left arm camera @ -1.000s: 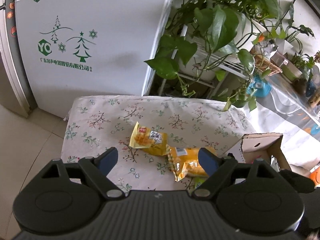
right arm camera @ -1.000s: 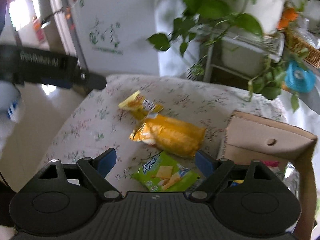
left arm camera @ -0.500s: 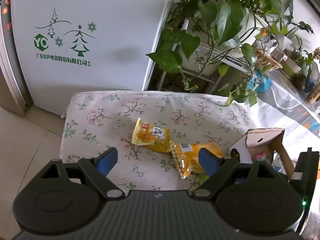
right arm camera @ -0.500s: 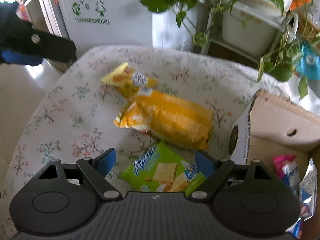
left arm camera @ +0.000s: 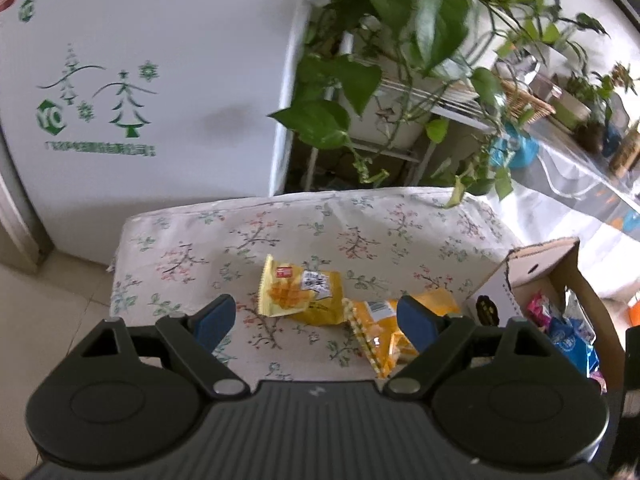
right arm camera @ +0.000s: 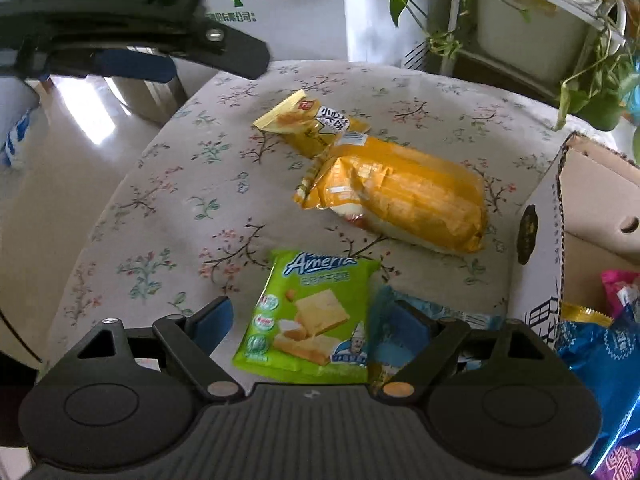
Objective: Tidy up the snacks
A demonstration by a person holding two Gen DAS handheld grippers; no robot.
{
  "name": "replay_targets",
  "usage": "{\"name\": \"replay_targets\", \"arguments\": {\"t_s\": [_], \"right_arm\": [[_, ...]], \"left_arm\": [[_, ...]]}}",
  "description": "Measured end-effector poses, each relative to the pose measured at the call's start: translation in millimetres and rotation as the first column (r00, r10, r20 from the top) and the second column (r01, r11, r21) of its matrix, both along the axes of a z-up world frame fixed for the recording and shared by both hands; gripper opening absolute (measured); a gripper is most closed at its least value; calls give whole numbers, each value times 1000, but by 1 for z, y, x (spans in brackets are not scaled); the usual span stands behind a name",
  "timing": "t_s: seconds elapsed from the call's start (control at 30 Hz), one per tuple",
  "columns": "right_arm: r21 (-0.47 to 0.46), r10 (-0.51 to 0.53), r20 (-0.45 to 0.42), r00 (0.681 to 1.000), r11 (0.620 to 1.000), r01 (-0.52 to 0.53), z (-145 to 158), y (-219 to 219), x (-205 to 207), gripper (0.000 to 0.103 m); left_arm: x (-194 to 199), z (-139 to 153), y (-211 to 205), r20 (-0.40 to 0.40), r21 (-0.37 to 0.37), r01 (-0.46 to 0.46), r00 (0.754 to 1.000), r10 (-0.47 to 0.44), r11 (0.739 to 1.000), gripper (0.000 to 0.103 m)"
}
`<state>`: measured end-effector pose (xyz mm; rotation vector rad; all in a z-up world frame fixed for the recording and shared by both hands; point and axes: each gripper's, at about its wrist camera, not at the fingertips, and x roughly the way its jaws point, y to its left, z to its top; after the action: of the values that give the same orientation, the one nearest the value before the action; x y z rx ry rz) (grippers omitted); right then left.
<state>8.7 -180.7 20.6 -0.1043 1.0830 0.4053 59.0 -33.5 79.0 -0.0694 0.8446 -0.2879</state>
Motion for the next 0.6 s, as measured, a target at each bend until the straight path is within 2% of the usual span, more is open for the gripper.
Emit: {"name": "replay_targets", "arguments": {"t_s": [0.13, 0.2, 0.23, 0.3, 0.43, 0.5, 0.6], "right_arm": [[-78, 6, 43, 999, 997, -3, -5, 12, -1, 77], [-92, -4, 48, 999, 996, 9, -6, 14, -1, 63], [-82, -14, 31, 999, 997, 17, -7, 13, -2, 61], [-50, -47, -16, 999, 998, 46, -11, 11, -4, 59], [-46, -119, -76, 990, 992, 116, -9, 10, -15, 58], [-35, -188, -108, 976, 982, 186, -8, 6, -21, 58], [-42, -257, -108, 960, 966, 254, -8, 5, -31, 59]], "left_arm": [[5, -2, -12, 6, -31, 42, 999, -41, 999, 88], [8, -4, -19, 7, -43, 83, 997, -83, 996, 88], [10, -7, -23, 8, -42, 104, 995, -103, 994, 88], [13, -12, -31, 12, -19, 126, 992, -126, 992, 88], [18, -26, -46, 19, 54, 190, 981, -191, 980, 87], [18, -31, -52, 22, 82, 229, 973, -231, 970, 87], [18, -38, -60, 30, 127, 297, 953, -303, 946, 87]]}}
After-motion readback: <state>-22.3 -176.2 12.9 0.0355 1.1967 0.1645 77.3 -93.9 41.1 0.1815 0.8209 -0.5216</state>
